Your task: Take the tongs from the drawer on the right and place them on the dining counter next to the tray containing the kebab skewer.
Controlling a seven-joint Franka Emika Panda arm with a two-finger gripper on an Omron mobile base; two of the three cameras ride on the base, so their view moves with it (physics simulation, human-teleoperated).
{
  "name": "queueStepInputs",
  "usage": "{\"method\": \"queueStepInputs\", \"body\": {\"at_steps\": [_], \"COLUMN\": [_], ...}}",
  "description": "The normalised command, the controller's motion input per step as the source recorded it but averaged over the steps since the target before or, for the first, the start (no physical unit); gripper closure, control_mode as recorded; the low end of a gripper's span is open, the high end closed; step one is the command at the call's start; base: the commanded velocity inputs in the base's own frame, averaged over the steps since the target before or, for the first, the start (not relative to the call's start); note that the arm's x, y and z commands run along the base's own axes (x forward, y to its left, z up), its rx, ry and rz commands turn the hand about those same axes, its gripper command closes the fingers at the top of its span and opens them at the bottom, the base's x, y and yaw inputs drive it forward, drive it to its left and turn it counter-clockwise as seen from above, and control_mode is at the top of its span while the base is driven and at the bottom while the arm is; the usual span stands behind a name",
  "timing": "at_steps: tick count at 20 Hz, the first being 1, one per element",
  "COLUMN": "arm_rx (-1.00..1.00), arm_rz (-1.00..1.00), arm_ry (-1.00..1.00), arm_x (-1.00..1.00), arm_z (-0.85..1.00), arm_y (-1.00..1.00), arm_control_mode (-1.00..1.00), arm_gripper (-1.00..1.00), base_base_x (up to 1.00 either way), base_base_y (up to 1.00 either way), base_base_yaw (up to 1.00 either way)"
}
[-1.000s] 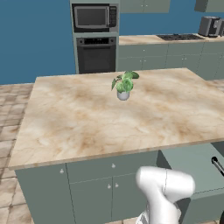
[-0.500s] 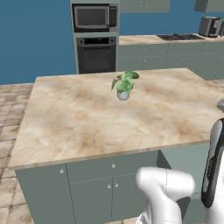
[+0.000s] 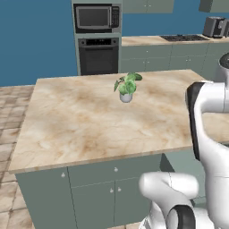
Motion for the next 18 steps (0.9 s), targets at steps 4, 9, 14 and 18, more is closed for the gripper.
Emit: {"method": "queueStepInputs", "body": {"at_steps": [4,9,14,18], "arm_rx": [-0.15,-0.02,0.01,0.07], "arm_rz": [0.00,0.00,0.03,0.09], "arm_ry": [0.46,0.31,0.16,0.06], "arm_x": [0.97,1.00,1.00,1.00], "arm_z": [0.49,0.31,0.04,0.00], "arm_y": [0.00,0.00,0.00,0.00], "arm_control_mode": [-1.00,-1.00,-1.00,-1.00], "arm_gripper": [-1.00,-1.00,-1.00,-1.00], "base_base_x": [0.00,0.00,0.00,0.00], "base_base_y": [0.00,0.00,0.00,0.00], "base_base_yaw": [0.00,0.00,0.00,0.00]}}
